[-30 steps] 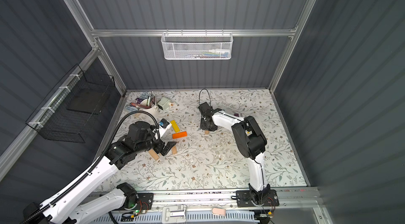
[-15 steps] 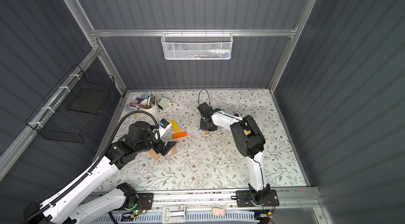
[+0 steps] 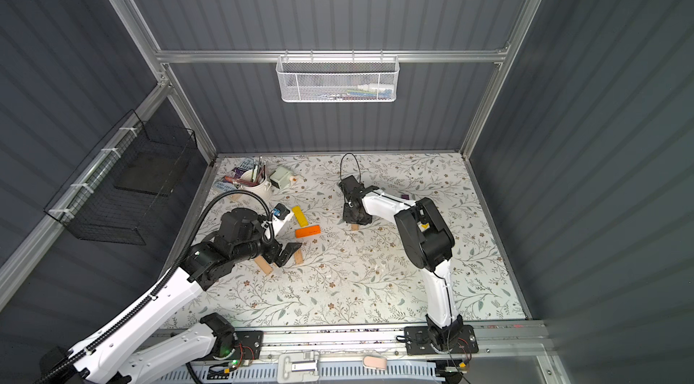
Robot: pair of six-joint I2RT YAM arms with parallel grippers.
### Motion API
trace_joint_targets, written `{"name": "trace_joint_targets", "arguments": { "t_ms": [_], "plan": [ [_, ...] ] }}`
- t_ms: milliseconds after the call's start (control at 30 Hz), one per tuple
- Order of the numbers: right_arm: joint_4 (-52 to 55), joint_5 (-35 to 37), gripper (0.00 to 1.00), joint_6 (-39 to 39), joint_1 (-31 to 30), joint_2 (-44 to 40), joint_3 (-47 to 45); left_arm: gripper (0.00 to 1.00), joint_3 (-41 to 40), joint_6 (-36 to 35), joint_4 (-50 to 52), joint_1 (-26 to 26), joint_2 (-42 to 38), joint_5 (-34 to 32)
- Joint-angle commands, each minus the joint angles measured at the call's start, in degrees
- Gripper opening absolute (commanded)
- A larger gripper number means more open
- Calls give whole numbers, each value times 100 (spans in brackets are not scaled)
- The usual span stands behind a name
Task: Assemble the letter k with building blocks
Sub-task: Assemble the building block at the center of the board.
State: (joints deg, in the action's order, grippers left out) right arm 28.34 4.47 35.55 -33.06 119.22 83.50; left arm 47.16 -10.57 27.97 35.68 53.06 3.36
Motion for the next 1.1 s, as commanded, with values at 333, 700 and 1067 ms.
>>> {"name": "trace_joint_targets", "arguments": {
  "t_ms": [333,700,1067],
  "plan": [
    [99,8,37,111,-32,36,49,100,30,-72,128,5,28,-45],
    [95,-357,53,165,-24,-626,34,100,10,766,-81,-4,186,-778],
    [-574,105,89,-118,-24,-3545,-1524,67,270,4991,814,3,1393,-1818]
  ]
}}
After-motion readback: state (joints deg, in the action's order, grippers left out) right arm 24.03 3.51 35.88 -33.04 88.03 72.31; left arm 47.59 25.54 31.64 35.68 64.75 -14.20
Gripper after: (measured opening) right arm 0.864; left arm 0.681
